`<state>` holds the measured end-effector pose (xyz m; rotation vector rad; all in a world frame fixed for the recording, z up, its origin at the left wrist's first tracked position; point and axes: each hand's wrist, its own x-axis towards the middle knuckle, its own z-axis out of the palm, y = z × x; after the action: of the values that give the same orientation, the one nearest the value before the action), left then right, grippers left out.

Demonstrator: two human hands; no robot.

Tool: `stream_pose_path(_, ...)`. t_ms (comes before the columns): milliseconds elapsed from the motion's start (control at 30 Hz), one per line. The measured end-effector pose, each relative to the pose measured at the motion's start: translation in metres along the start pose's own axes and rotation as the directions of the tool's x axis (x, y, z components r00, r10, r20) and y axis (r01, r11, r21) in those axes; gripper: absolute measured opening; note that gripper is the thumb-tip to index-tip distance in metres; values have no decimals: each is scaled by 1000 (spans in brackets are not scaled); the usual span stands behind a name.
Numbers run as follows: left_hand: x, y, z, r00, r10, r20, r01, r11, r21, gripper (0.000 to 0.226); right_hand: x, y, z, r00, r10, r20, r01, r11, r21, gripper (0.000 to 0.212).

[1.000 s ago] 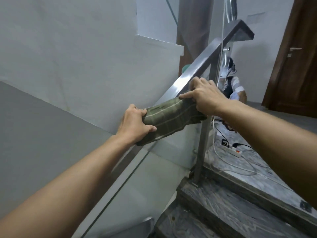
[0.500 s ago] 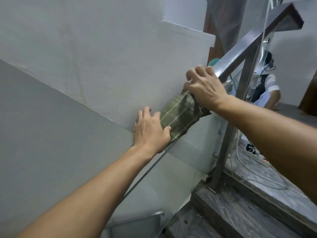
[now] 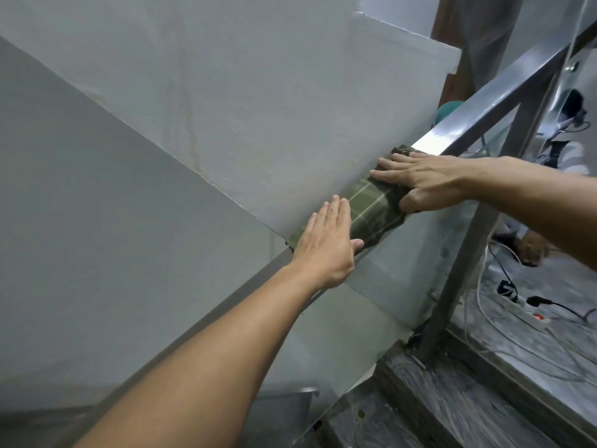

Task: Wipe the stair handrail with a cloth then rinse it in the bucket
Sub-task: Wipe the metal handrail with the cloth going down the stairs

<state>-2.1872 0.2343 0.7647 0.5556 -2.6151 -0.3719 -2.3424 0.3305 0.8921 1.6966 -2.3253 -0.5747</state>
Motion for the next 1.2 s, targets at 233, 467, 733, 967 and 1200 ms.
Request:
stream_pose_path(233,-24,-19,5,999,-1,-32,2,999,35,69,6,-8,28,969,-148,-199,126,985,-120,65)
stream_pose_path(467,-62,-44,9,999,-7,-42,9,999,51,73,0,-50,42,936,-194,-293,161,978,-134,65)
stream_pose_path(733,-93,-66,9,998,-13,-54,17,997,78,77,5,-92,29,874,-402,-272,346,909,-231,59)
stream_pose_path(967,-115,-84,14,995,-71,-69,79,990,116,77,9,-106,52,876,-385,-290,331,918,-220,72)
stream_pose_path(1200,-143,-100,15,992,-109,-68,118,984,133,74,12,-123,48,865,-447,-228,406,890,-206,67)
